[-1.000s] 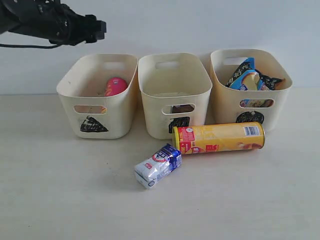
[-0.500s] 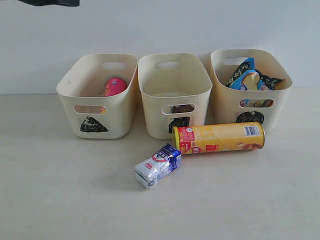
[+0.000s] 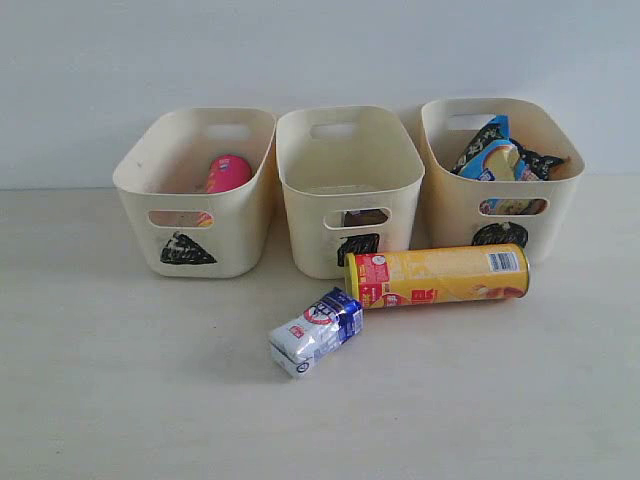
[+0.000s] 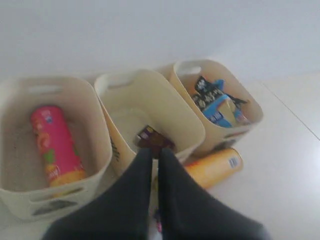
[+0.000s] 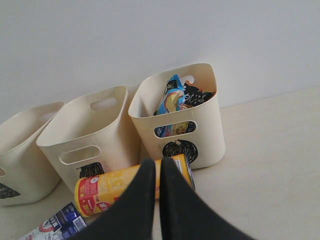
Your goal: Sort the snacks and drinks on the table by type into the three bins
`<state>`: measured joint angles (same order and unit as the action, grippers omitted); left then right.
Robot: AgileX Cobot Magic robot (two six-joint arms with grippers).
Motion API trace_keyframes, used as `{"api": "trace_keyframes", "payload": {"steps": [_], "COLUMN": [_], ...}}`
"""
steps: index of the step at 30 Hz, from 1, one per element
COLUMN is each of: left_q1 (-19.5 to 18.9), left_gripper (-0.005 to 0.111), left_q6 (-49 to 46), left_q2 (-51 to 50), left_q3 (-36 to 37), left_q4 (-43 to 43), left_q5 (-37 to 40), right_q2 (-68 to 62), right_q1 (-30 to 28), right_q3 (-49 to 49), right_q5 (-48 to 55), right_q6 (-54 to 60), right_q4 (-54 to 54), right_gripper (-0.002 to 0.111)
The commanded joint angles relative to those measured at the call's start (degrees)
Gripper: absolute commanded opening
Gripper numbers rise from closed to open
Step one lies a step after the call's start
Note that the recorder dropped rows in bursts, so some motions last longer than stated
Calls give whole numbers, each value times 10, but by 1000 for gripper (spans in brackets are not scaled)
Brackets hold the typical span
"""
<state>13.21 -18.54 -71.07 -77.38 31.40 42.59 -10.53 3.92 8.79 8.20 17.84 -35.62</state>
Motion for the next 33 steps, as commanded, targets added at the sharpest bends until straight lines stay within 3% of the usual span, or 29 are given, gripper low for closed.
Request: {"api": "trace_keyframes", "payload": {"steps": [1, 7, 13, 20, 23, 27, 30, 33], "left_q1": [-1, 12, 78, 166, 202, 244, 261, 268], "left_gripper": [4, 4, 4, 6, 19, 49, 67, 77], "left_q6": [-58, -175, -225, -218, -198, -158, -117, -76], "left_q2": [33, 39, 29, -38, -82, -145, -194, -248], "left_q3": [50, 99, 129, 129, 123, 104, 77, 42], "left_q4": [70, 163, 159, 111, 89, 35, -21, -91], "left_q5": [74, 183, 190, 162, 134, 89, 53, 41], "right_q2": [0, 0, 0, 0, 0, 0, 0, 0], "right_q1": [0, 0, 0, 0, 0, 0, 0, 0], "right_q3": [-1, -1, -1, -1, -1, -1, -1, -1], "right_q5": [1, 1, 1, 1, 1, 1, 1, 2], "right_q6": [4, 4, 4, 4, 4, 4, 4, 4], "right_q4": [2, 2, 2, 2, 2, 2, 2, 2], "right_gripper": [0, 0, 0, 0, 0, 0, 0, 0]}}
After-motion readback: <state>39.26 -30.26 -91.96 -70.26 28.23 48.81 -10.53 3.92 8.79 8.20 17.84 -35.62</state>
